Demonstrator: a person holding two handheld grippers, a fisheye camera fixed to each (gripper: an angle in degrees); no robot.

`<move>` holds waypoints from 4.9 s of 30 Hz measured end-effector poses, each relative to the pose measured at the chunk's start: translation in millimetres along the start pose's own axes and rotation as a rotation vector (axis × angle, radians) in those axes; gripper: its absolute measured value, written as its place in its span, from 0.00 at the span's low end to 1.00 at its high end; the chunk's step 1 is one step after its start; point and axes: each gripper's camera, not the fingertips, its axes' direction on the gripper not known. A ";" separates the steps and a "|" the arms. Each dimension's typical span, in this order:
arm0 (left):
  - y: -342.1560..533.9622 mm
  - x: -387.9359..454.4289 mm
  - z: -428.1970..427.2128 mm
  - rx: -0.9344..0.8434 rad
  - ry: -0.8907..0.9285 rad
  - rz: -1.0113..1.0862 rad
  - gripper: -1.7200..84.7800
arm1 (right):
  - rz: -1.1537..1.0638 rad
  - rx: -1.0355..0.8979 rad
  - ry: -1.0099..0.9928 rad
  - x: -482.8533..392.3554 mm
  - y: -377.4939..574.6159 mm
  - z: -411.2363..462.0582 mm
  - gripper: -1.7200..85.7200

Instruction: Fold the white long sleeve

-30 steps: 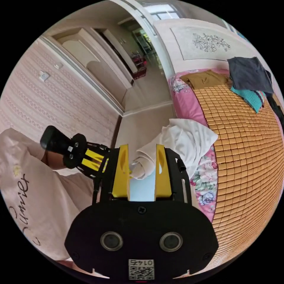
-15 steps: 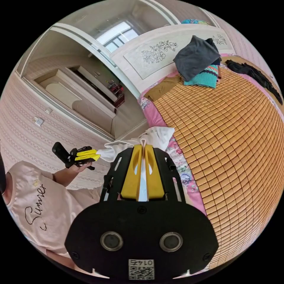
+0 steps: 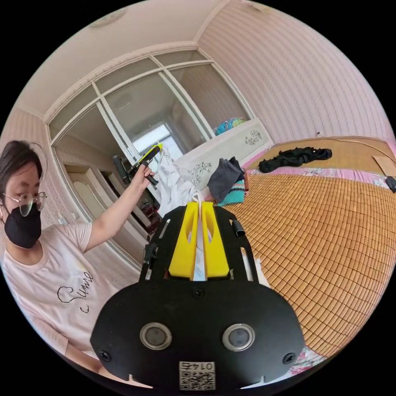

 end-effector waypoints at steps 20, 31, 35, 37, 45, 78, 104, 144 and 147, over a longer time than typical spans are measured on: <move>292.3 317.0 128.9 -0.803 0.590 0.239 0.11 | 0.757 -0.252 0.492 162.0 248.4 -118.6 0.03; 293.4 308.5 197.1 -0.917 0.678 0.050 0.01 | 0.647 -0.487 0.637 152.2 243.8 -123.2 0.05; 269.1 256.8 197.6 -0.806 0.708 -0.099 0.01 | 0.609 -0.535 0.661 157.5 236.5 -117.1 0.08; 265.0 228.1 205.8 -0.761 0.721 -0.233 0.01 | 0.598 -0.556 0.669 165.1 230.6 -111.6 0.10; 325.2 146.1 274.9 -0.938 0.453 -0.538 0.01 | 0.540 -0.686 0.668 190.1 210.5 -81.3 0.14; 349.0 99.9 291.1 -0.995 0.520 -0.460 0.01 | 0.497 -0.566 0.355 256.4 165.8 -72.9 0.08; 193.1 -44.9 86.4 -0.251 0.961 -0.452 0.01 | 0.358 0.220 0.326 64.4 202.4 -411.0 0.03; 98.2 -21.4 150.3 -0.409 0.483 -0.113 0.01 | 0.086 -0.114 0.508 99.7 -3.6 -251.7 0.03; 193.7 16.0 185.4 -0.643 0.484 -0.154 0.01 | 0.326 -0.264 0.467 171.7 63.8 -194.8 0.03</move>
